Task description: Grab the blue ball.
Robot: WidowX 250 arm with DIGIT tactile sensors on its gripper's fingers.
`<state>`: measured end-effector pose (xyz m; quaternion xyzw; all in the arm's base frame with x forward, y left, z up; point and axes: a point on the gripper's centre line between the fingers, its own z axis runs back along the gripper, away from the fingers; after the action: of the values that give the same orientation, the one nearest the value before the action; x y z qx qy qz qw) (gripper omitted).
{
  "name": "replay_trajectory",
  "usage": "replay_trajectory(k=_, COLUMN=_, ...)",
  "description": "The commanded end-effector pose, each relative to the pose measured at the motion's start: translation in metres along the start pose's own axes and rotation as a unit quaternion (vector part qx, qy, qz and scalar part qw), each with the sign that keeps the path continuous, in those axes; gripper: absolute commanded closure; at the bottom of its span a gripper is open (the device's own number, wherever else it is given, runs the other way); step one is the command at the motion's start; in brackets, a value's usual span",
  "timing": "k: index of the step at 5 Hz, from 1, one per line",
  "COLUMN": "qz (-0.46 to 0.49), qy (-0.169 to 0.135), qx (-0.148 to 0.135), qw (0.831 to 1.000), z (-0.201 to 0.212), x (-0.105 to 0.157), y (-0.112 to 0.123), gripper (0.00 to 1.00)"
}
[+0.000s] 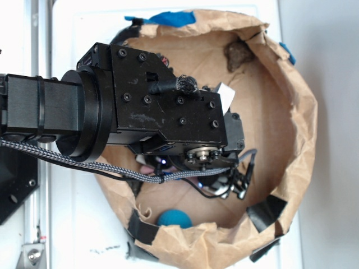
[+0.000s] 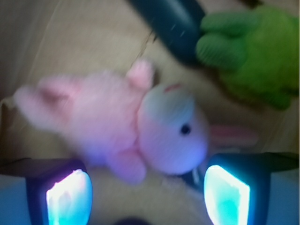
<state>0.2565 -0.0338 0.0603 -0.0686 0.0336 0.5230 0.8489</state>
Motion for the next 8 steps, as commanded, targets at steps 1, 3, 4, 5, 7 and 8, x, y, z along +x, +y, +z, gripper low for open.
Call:
replay_trajectory(k=1, qz=0.012, qy=0.009, qx=-0.032, qw=0.999, z=0.000, x=-0.021, y=-0.010, gripper=0.00)
replay_trajectory(k=3, qz=-0.015, qy=0.074, qx=0.003, qw=0.997, z=-0.025, x=-0.049, y=-0.020, gripper=0.00)
replay_trajectory(k=4, qz=-0.028, qy=0.105, qx=0.008, qw=0.994, z=-0.021, x=-0.061, y=-0.011, gripper=0.00)
replay_trajectory(k=5, qz=-0.034, qy=0.113, qx=-0.005, qw=0.993, z=-0.020, x=-0.069, y=-0.008, gripper=0.00)
replay_trajectory(k=7, qz=-0.064, qy=0.201, qx=-0.030, qw=0.977, z=-0.035, x=-0.075, y=-0.013, gripper=0.00)
replay_trajectory(k=8, qz=-0.070, qy=0.223, qx=-0.024, qw=0.972, z=-0.038, x=-0.078, y=-0.014, gripper=0.00)
